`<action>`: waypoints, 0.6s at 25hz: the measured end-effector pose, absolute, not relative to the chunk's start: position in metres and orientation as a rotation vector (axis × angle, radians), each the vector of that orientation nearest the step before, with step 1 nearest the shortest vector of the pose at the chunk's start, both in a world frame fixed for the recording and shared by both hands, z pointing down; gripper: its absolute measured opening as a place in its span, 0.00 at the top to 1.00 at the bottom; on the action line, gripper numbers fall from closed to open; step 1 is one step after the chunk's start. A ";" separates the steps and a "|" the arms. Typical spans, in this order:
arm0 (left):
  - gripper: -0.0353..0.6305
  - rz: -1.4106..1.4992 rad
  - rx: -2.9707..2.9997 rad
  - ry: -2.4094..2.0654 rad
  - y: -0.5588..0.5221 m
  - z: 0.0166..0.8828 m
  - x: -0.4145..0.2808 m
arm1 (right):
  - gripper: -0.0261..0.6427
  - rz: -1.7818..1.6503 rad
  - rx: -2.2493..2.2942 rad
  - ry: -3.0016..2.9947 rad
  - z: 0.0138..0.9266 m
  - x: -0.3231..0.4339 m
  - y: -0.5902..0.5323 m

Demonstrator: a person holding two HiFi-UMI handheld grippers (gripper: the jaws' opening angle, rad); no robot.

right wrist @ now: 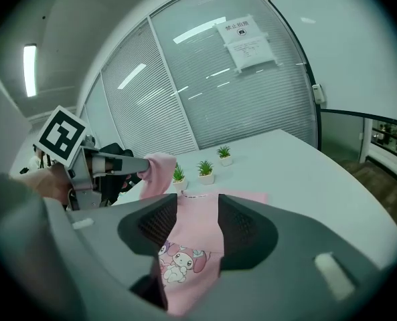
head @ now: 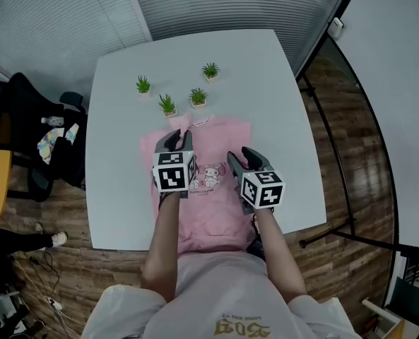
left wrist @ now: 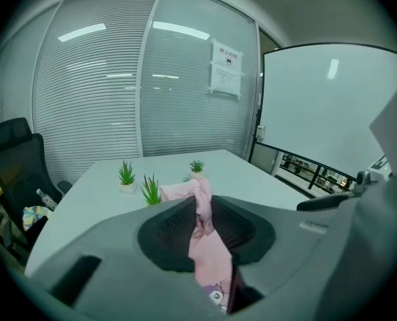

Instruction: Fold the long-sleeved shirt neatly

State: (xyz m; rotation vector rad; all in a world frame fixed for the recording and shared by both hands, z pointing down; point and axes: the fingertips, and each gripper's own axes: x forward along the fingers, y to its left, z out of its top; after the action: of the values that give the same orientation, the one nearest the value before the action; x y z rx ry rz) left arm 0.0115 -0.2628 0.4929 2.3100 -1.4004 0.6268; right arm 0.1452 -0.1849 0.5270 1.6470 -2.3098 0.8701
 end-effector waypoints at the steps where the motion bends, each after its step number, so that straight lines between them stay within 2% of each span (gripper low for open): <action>1: 0.84 0.645 2.308 -1.390 -0.263 0.499 0.018 | 0.66 0.877 1.651 -2.304 0.529 0.150 -0.184; 15: 0.84 0.809 2.340 -1.299 -0.254 0.562 0.096 | 0.68 0.966 1.653 -2.281 0.562 0.204 -0.179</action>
State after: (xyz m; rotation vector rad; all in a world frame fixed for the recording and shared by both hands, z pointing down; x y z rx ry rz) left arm 0.0958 -0.2543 0.5616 2.3397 -1.2989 0.8086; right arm 0.2039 -0.1791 0.5616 1.6532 -2.2805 0.9662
